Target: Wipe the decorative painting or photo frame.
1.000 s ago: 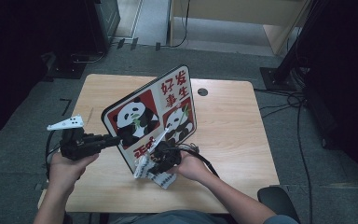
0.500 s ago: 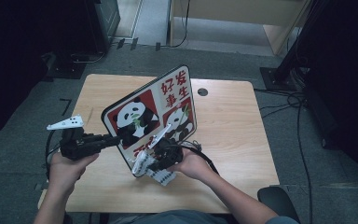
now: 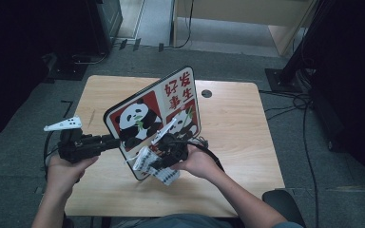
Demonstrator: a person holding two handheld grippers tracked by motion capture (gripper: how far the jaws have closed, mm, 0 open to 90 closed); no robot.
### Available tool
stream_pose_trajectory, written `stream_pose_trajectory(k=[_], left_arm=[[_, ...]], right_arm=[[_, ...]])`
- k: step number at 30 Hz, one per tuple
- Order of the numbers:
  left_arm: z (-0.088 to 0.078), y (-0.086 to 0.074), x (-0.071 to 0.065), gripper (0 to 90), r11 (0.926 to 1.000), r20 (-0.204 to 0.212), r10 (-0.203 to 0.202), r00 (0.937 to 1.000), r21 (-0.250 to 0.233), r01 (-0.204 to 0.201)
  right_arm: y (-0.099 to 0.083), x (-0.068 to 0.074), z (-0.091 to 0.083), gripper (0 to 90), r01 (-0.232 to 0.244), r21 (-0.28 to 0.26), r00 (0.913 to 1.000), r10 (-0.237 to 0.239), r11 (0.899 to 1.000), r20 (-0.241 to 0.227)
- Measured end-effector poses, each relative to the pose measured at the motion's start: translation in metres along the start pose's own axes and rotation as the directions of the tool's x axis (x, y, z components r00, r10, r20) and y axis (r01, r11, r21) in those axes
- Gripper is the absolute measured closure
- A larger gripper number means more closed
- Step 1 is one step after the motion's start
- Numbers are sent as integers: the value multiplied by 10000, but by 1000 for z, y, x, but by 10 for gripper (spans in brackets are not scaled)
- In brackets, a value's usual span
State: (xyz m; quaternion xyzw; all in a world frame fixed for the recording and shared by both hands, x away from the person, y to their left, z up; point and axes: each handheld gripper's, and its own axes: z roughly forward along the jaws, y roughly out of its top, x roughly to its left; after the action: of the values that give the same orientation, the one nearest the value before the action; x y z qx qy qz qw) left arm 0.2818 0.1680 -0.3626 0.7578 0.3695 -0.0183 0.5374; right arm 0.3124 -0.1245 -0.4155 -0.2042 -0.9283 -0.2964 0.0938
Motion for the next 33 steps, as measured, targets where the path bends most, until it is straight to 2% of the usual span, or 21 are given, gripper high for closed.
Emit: stream_pose_trajectory(k=[3, 8, 13, 19, 25, 33], left_arm=[[-3, 0, 1, 602, 9999, -19, -3, 10000, 131, 3], [-11, 0, 4, 540, 10000, -104, -20, 9999, -80, 19], [-15, -2, 9, 461, 10000, -286, 26, 9996, -16, -26], [-19, -4, 17, 427, 9999, -394, -91, 9992, -112, 87], [-20, -5, 27, 383, 9995, -584, -282, 9979, -160, 273], [-18, -5, 40, 372, 9990, -758, -437, 9962, -106, 430]], right_arm=[[4, 2, -4, 779, -35, 0, 10000, 35, 10000, -36], [11, 8, -9, 780, -38, 62, 10000, 38, 10000, -27], [20, 14, -14, 779, 193, 46, 9998, -193, 9998, -29], [33, 23, -21, 779, 409, -73, 9991, -410, 9991, -56], [46, 30, -24, 779, 544, 67, 9984, -543, 9985, -161], [61, 40, -27, 779, 745, 83, 9969, -742, 9972, -250]])
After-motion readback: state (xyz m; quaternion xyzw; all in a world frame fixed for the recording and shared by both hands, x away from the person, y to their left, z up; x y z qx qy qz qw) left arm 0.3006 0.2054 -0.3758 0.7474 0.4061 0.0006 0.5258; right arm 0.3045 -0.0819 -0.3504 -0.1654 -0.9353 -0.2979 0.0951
